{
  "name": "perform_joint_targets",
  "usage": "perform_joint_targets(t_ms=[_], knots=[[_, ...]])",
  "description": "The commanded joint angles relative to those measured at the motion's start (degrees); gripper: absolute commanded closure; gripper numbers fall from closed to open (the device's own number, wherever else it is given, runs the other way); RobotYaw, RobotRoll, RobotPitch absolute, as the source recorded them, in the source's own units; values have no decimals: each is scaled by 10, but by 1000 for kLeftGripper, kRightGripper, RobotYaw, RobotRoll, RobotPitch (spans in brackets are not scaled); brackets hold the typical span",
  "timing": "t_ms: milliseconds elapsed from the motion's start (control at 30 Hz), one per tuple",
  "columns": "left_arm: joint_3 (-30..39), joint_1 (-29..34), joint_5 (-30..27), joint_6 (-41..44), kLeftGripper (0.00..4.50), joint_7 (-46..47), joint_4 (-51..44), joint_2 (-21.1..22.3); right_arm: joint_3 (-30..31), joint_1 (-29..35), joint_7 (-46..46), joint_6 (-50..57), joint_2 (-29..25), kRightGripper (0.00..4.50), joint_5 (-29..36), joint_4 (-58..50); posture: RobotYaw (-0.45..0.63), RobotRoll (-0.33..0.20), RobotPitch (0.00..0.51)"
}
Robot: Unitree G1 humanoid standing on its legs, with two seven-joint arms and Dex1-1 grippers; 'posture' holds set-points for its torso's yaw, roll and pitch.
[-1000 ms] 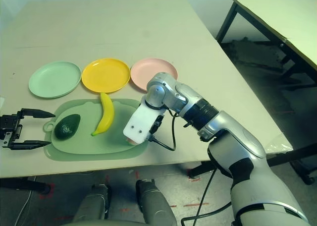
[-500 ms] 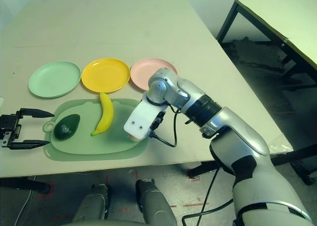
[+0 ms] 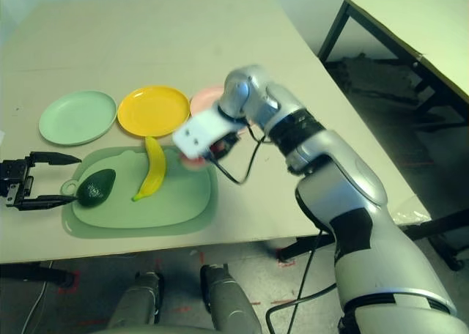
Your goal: Place the fruits into color-matched plates.
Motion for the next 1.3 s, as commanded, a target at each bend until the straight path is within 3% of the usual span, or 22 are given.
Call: perform_joint_targets(t_ms=[33,367,933,1133,1300], knots=[[6,-9,12,34,0,38,-20,-8,-3,-14,-83,-3,21,2155,-54,87,-1,0,161],[21,-12,19,62,0,79,-43,-7,-14,-10,-271,67,44,2155,-141,183,30,0,170],[71,59,20,76,0,100,-109,4,-37,36,-322,94,62,2155,-185,198,86,0,199],[76,61,24,77,0,98,-108,4,-42,37,-332,95,63,103,-196,199,82,0,200],[66,54,29,70,0,94,-99,-2,-35,32,-345,91,52,40,-217,199,67,0,197]])
